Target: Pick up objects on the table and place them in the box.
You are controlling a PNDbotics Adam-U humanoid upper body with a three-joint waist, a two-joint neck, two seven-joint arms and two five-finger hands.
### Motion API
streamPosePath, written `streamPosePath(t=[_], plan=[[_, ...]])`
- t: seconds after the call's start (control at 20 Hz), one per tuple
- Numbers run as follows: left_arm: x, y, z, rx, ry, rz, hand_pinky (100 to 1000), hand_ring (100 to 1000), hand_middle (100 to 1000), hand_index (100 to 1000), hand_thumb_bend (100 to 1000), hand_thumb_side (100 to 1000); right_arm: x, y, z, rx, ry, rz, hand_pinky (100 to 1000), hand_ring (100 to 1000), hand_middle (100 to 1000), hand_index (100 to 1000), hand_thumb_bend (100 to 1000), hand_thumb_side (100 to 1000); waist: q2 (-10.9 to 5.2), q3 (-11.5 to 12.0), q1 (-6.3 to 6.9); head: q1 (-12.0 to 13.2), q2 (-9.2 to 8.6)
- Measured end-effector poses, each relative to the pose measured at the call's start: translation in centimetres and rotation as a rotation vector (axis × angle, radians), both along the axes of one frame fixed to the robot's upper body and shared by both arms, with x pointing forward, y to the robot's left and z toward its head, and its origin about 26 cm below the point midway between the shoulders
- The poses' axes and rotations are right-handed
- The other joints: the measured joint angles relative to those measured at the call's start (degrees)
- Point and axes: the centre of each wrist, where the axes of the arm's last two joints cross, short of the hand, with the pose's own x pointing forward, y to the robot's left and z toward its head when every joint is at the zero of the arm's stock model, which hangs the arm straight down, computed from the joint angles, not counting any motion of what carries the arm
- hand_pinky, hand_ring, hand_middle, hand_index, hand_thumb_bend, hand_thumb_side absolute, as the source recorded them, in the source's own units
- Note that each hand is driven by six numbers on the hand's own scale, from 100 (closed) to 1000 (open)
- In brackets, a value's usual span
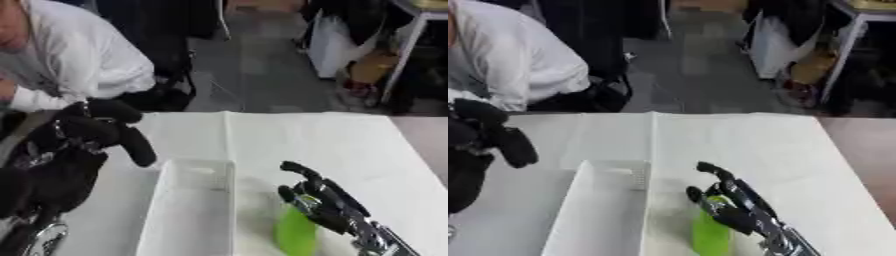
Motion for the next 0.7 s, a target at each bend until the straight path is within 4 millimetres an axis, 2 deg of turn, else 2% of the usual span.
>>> streamPosePath(t=[0.7], plan=[[0.00, 0.00, 0.00, 0.000, 0.000, 0.000, 537, 519, 770, 781, 193, 900, 0.23, -0.52, -0.59, -0.094, -0.016, -0.004, 683, 640, 972, 1000, 405, 792, 0.00, 0.0, -0.01, 0.0, -0.05]])
